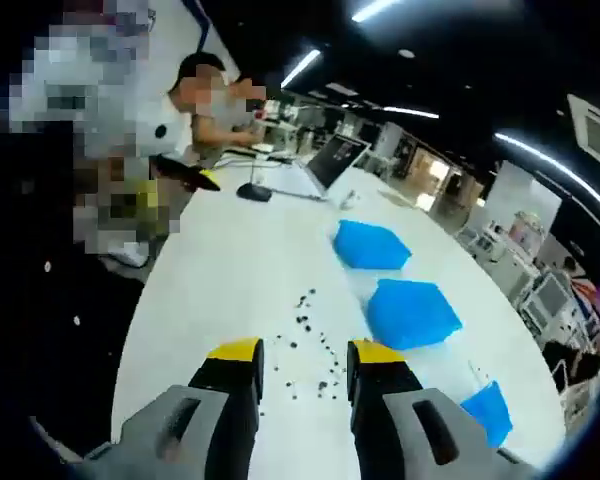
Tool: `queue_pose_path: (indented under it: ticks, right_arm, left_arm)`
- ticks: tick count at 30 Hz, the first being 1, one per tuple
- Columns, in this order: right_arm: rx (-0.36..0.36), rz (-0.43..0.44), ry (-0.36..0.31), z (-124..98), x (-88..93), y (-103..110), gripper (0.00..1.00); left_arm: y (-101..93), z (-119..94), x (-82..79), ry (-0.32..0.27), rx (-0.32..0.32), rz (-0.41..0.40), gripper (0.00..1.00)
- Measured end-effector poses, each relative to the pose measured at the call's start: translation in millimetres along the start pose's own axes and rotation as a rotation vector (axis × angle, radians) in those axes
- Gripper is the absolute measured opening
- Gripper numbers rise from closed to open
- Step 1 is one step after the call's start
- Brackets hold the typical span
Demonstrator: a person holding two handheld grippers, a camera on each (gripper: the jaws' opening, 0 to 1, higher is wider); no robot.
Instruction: Pick up the resistors one by one and place each resistor into its matching bin, sorting the parts by color and model until every resistor is separated into the correct bin for its type
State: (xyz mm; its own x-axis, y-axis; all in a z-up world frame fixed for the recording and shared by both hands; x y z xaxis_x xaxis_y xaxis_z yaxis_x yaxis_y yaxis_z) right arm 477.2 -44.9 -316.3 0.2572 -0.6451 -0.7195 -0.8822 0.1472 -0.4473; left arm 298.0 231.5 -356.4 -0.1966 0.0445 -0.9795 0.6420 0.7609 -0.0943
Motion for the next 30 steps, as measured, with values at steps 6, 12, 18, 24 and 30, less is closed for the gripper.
queue_pose_path:
  ticks: [6,12,18,24,30]
  right_arm:
    - [-0.173,-0.189,0.09,47.7,-7.7,2.7,0.33]
    - [-0.327,-0.354,0.206,90.3,2.2,12.3,0.29]
    - [-0.42,-0.47,0.277,113.1,9.9,21.2,0.25]
    - [-0.471,-0.498,0.325,128.8,13.2,24.1,0.22]
    - [-0.511,-0.522,0.355,135.7,16.1,25.9,0.17]
  left_arm:
    - [2.0,-6.9,3.6,0.021,-0.016,-0.012,0.71]
    - [2.5,-10.5,6.6,0.033,-0.022,-0.018,0.71]
    - [2.3,-12.7,12.7,0.061,-0.023,-0.025,0.71]
    - [4.5,-14.5,18.8,0.085,-0.024,-0.036,0.71]
    - [5.6,-15.0,22.1,0.105,-0.018,-0.038,0.71]
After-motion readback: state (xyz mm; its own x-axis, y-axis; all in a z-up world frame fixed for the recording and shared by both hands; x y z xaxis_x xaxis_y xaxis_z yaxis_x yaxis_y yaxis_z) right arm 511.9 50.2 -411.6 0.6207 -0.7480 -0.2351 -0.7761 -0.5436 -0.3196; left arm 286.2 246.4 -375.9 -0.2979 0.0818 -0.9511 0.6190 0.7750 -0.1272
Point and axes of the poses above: the point that each gripper's makers call its tool centre point, and the gripper's own axes: z roughly forward along the fingers, y roughly to its left, x roughly out of its underside, the point moved 7 cm from there along -z, roughly backward along the fingers, and after that the axes turned 12 degrees about x, right-handed, at the moved point
